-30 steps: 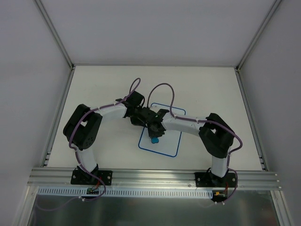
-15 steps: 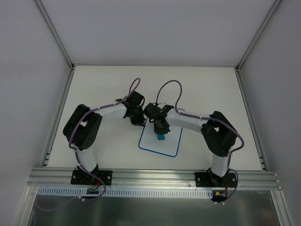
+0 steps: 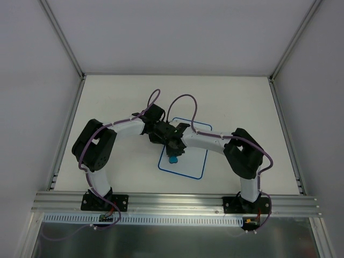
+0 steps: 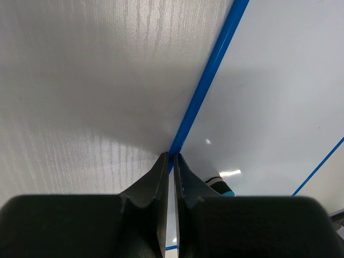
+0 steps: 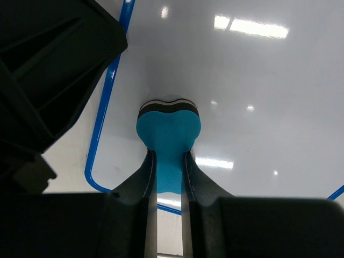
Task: Erase the whiteboard
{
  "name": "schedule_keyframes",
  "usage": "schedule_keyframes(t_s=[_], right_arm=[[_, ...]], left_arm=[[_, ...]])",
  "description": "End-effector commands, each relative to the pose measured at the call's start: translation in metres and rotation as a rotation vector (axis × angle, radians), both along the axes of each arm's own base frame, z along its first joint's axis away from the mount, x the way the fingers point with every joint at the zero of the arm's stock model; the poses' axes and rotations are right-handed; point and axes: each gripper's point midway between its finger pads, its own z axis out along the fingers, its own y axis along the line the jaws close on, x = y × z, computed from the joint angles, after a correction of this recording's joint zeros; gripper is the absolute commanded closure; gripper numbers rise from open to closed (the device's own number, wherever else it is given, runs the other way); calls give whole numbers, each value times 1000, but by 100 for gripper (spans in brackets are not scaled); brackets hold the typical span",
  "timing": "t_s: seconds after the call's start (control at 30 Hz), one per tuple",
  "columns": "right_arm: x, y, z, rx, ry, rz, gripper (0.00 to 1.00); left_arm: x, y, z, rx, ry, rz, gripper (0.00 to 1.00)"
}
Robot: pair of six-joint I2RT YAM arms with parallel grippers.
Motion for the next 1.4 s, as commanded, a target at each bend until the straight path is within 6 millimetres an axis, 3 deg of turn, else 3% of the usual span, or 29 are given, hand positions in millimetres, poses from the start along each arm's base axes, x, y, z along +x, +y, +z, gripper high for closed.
schedule_keyframes(t_s=[0.0, 0.17, 0.2, 0.27, 0.33, 0.47, 0.67, 0.83, 0.97, 1.1, 1.2, 1.37], right_arm=[[-11, 9, 0, 42, 30, 7, 100], [-7, -17, -2, 1, -2, -44, 100], [-7, -34, -10, -28, 7, -77, 100], [-3, -51, -4, -27, -13, -131, 100], [1, -80, -9, -58, -11, -193, 100], [19, -126, 0, -62, -27, -296, 100], [42, -164, 8, -67, -35, -347, 100], [61, -195, 32, -28, -93, -424, 100], [73, -242, 37, -21, -98, -549, 100], [85, -308, 36, -67, -92, -697, 100], [93, -340, 32, -56, -61, -762, 98], [103, -371, 19, -23, -29, -835, 95]], left_arm=[[-20, 19, -13, 86, 63, 13, 100], [-20, 20, -12, 89, 58, 12, 100], [-20, 21, -13, 92, 57, 15, 100], [-20, 21, -12, 90, 57, 16, 100], [-19, 22, -12, 90, 55, 17, 100], [-18, 22, -12, 90, 56, 16, 100], [-17, 22, -9, 88, 44, 7, 100], [-10, 22, 8, 70, -6, 6, 100], [-3, 20, 26, 48, -59, -2, 100], [0, 19, 33, 39, -80, -20, 100], [-1, 19, 35, 37, -84, -20, 100], [0, 19, 36, 40, -92, -25, 100]])
